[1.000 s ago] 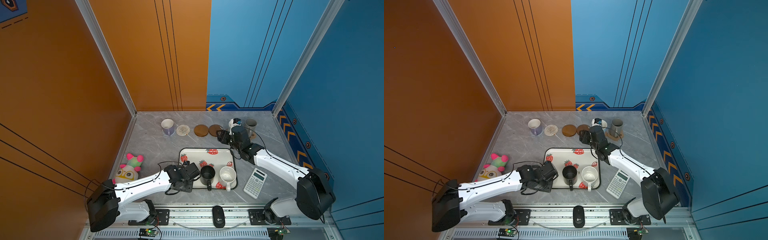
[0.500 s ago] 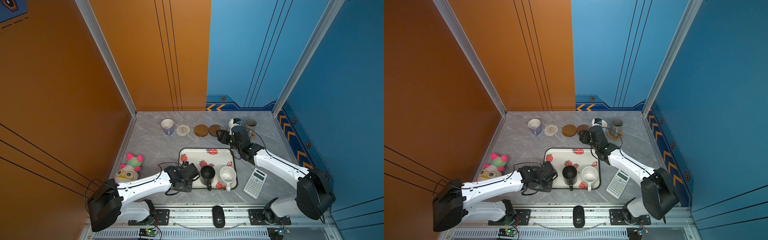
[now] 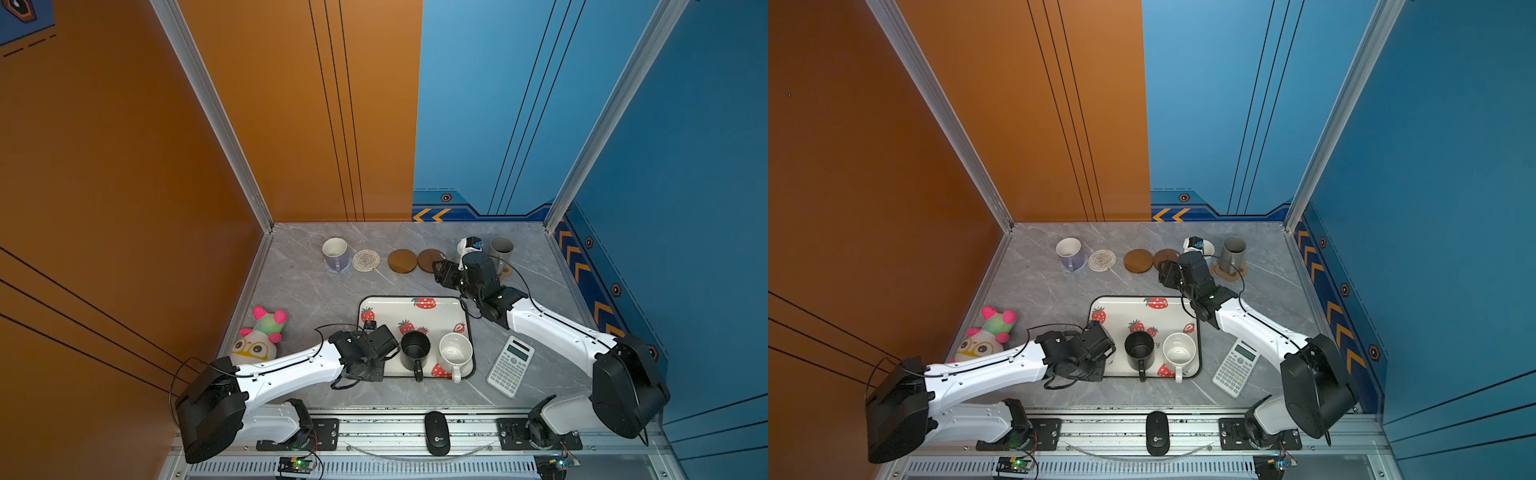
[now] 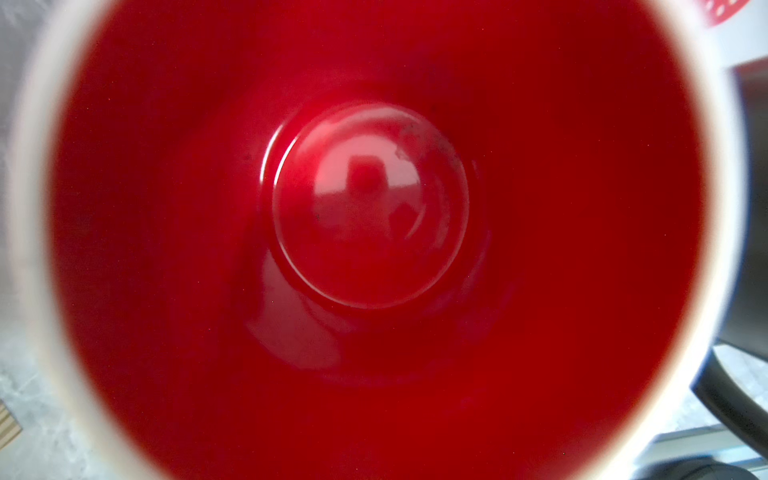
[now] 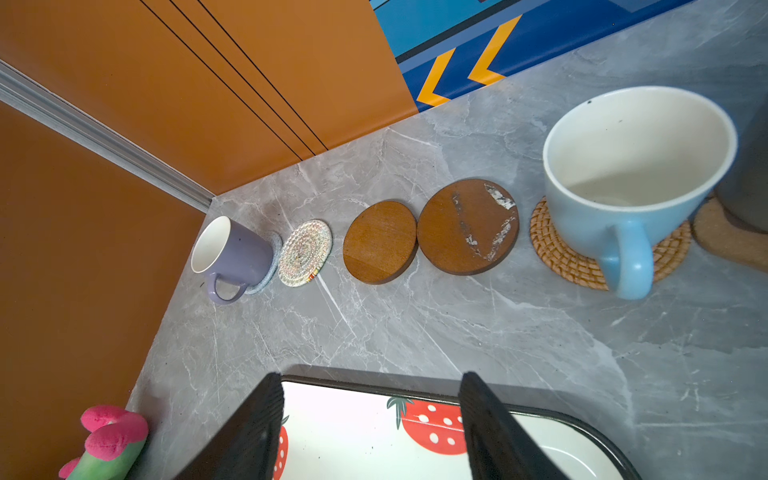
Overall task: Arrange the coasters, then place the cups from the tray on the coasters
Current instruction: 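Lower the left gripper onto the red-lined mug rim and grasp it, then lift the red-lined mug and carry it toward the woven coaster beside the purple mug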
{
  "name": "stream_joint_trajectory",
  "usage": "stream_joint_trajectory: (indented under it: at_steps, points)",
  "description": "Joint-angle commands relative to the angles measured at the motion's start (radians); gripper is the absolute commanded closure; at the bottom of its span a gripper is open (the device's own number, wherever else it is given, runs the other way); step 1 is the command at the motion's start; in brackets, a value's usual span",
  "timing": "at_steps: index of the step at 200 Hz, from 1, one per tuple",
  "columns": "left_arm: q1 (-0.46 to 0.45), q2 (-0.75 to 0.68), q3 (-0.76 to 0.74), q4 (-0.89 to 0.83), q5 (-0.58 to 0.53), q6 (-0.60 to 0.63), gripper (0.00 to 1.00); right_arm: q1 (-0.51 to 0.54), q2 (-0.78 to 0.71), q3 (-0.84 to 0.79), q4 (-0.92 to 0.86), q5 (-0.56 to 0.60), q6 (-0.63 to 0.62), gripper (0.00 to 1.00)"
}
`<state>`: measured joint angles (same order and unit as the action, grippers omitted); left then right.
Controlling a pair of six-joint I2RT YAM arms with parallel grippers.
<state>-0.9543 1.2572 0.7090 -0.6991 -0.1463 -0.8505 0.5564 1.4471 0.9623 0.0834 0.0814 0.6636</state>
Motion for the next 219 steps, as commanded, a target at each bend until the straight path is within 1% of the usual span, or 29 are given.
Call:
stream_joint_trajectory:
  at_steps: [1,27,72,128,159,184,189,219]
  points:
    - [0.013,0.000,0.005,-0.008,-0.030,0.007,1.00,-0.003,0.012,0.031,0.013,-0.004,0.014,0.34]
    - [0.012,-0.001,0.024,-0.015,-0.043,0.016,1.00,-0.005,0.010,0.031,0.012,-0.003,0.014,0.34]
    - [0.010,-0.013,0.121,-0.081,-0.103,0.055,1.00,-0.005,0.003,0.028,0.007,0.000,0.014,0.34]
    - [0.027,-0.005,0.193,-0.085,-0.143,0.117,1.00,-0.007,0.001,0.028,0.006,-0.002,0.012,0.34]
    - [0.067,0.036,0.249,-0.083,-0.152,0.175,1.00,-0.007,-0.003,0.027,0.003,-0.001,0.012,0.34]
    - [0.115,0.092,0.314,-0.083,-0.166,0.242,1.00,-0.006,-0.007,0.025,0.001,0.000,0.011,0.34]
    - [0.125,0.104,0.358,-0.083,-0.168,0.257,1.00,-0.007,-0.008,0.024,0.001,0.000,0.011,0.34]
    - [0.198,0.181,0.478,-0.070,-0.163,0.338,1.00,-0.006,-0.014,0.025,-0.005,0.001,0.007,0.34]
